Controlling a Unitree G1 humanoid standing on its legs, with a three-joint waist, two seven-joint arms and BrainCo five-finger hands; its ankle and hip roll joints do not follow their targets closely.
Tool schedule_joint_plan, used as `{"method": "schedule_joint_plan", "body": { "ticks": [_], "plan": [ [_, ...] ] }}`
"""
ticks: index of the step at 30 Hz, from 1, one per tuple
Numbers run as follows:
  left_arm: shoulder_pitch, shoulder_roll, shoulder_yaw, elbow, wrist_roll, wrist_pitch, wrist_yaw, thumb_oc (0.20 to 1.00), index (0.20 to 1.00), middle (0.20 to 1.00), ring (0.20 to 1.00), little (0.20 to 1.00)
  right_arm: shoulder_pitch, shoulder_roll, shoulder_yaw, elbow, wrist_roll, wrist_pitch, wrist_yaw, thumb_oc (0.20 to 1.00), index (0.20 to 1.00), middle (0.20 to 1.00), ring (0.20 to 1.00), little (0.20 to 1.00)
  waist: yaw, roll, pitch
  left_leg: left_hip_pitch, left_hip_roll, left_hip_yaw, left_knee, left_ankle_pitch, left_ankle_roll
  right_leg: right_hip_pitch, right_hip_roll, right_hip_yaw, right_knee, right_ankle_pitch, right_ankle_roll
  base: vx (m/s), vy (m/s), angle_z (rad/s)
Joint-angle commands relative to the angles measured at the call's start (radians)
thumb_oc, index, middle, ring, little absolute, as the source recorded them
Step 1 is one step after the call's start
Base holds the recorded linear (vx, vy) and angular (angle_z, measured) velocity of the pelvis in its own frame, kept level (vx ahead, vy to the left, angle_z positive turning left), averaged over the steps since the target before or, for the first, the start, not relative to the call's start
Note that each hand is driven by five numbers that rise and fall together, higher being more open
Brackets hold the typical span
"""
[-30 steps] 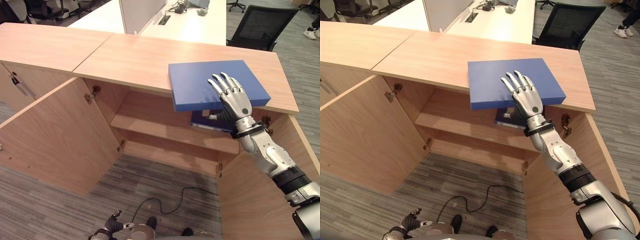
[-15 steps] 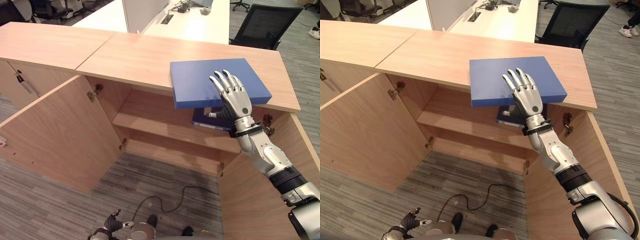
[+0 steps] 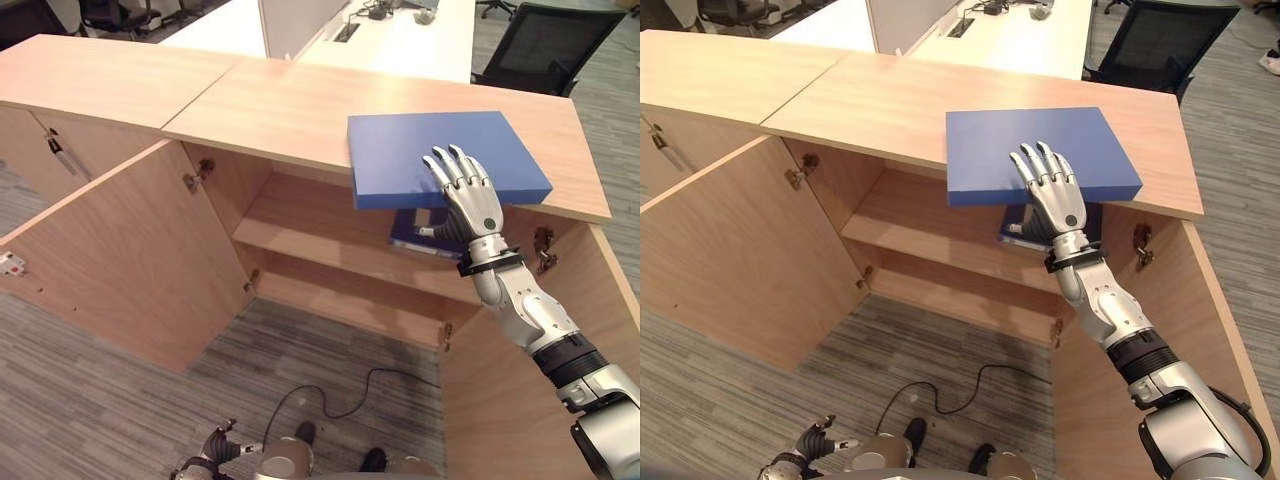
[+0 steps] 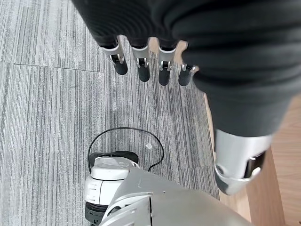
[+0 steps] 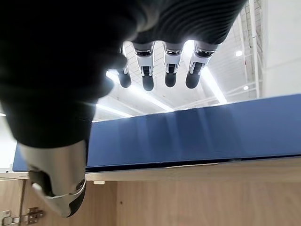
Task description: Put the empty folder in the office cabinet
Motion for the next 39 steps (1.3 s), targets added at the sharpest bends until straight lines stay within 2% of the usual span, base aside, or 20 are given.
{"method": "schedule_joint_plan", "body": {
  "ticks": [1,15,22,28,39],
  "plan": [
    [-0.034,0.044,-0.017,-0.015,-0.02,-0.02,0.009,1.0,1.0,1.0,1.0,1.0,-0.118,0.017,0.017,0.037,0.035,0.013,-0.038,1.0,1.0,1.0,1.0,1.0,0.022,-0.027,-0.009,-0.036,-0.032,0.035,0.134,-0.12,0.027,0.078,-0.009,0.106,-0.067,-0.004,0.033,0.01,0.006,0.11],
    [-0.036,0.047,-0.022,-0.016,-0.025,-0.02,0.012,1.0,1.0,1.0,1.0,1.0,-0.156,0.025,0.033,0.066,0.028,0.03,-0.049,1.0,1.0,1.0,1.0,1.0,0.032,-0.023,0.0,-0.058,-0.035,0.029,0.165,-0.13,0.028,0.063,-0.014,0.101,-0.035,-0.016,0.029,0.0,0.001,0.01],
    [-0.042,0.047,-0.022,-0.009,-0.026,-0.02,0.018,1.0,1.0,1.0,1.0,1.0,-0.176,0.023,0.035,0.063,0.03,0.034,-0.055,1.0,1.0,1.0,1.0,1.0,0.03,-0.017,0.011,-0.076,-0.038,0.034,0.194,-0.141,0.028,0.045,-0.018,0.108,-0.013,-0.022,0.027,-0.01,0.005,0.0],
    [-0.049,0.05,-0.019,-0.012,-0.039,-0.022,0.024,1.0,1.0,1.0,1.0,1.0,-0.21,0.022,0.047,0.067,0.034,0.04,-0.056,1.0,1.0,1.0,1.0,1.0,0.028,-0.005,0.025,-0.105,-0.034,0.051,0.25,-0.172,0.03,0.008,-0.019,0.129,0.043,-0.045,0.022,-0.02,0.008,-0.03],
    [-0.045,0.051,-0.015,-0.021,-0.057,-0.022,0.022,1.0,1.0,1.0,1.0,1.0,-0.217,0.022,0.053,0.069,0.034,0.044,-0.053,1.0,1.0,1.0,1.0,1.0,0.028,-0.003,0.028,-0.112,-0.029,0.049,0.266,-0.179,0.031,0.0,-0.015,0.132,0.071,-0.06,0.021,0.0,0.0,0.0]
  ]
}}
